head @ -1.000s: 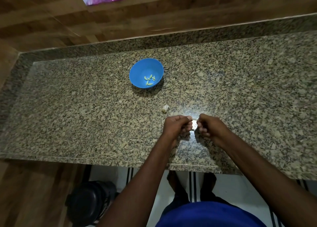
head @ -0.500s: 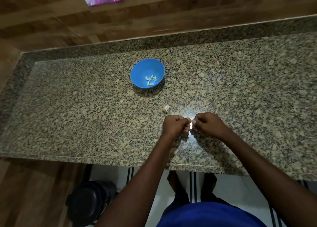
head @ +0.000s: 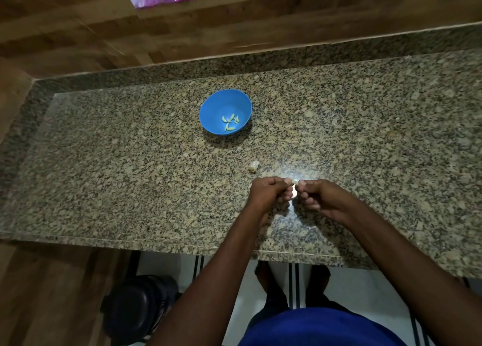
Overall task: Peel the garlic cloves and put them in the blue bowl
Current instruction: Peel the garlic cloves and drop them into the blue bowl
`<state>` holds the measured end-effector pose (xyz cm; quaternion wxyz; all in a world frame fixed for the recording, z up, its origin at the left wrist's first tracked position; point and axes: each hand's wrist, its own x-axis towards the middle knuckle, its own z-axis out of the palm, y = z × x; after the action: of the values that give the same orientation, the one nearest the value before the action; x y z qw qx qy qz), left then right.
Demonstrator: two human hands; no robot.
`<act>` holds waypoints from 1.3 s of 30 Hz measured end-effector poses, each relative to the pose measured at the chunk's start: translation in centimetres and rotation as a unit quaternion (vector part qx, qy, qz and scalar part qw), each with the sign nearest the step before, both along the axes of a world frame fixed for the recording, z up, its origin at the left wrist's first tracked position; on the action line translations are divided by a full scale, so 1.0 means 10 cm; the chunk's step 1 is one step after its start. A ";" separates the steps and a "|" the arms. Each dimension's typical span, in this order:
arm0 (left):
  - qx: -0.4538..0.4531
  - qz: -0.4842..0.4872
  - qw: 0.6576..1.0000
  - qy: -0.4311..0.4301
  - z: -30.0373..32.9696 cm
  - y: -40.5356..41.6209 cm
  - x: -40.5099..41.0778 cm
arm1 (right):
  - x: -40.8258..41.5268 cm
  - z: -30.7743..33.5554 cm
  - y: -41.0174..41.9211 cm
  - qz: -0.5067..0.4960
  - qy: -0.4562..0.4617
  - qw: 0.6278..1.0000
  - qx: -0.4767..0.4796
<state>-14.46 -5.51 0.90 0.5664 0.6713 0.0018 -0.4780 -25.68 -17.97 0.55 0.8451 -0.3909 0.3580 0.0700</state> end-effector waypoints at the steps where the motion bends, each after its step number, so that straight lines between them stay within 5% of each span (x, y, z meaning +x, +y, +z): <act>1: 0.012 0.008 1.000 0.006 -0.01 0.00 -0.01 | -0.01 -0.02 0.01 0.022 0.006 0.993 -0.114; 4: 0.022 0.027 0.999 0.031 -0.01 -0.02 0.01 | -0.02 -0.05 0.05 0.011 -0.008 0.944 -0.328; 9: 0.047 -0.002 0.999 -0.001 -0.01 -0.01 0.05 | -0.04 -0.09 0.01 0.006 -0.016 0.956 -0.292; 16: 0.157 -0.103 0.944 -0.270 -0.19 0.03 0.05 | -0.07 -0.15 -0.02 0.040 0.000 0.957 -0.287; 23: 0.141 -0.155 0.929 -0.304 -0.17 0.01 0.08 | -0.03 -0.13 -0.02 0.060 0.021 0.945 -0.322; 29: 0.204 -0.185 0.870 -0.410 -0.18 0.01 0.11 | 0.00 -0.11 -0.02 0.095 0.038 0.923 -0.372; 34: 0.058 -0.121 0.957 -0.259 -0.17 0.05 0.11 | 0.02 -0.08 0.00 0.101 0.064 0.926 -0.357; 39: -0.004 -0.101 0.979 -0.177 -0.10 0.05 0.10 | 0.00 -0.07 -0.02 0.095 0.045 0.944 -0.312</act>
<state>-13.42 -5.01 -0.14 0.5092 0.7401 -0.1682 -0.4059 -25.69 -18.15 -0.12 0.6532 -0.6637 0.3607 0.0520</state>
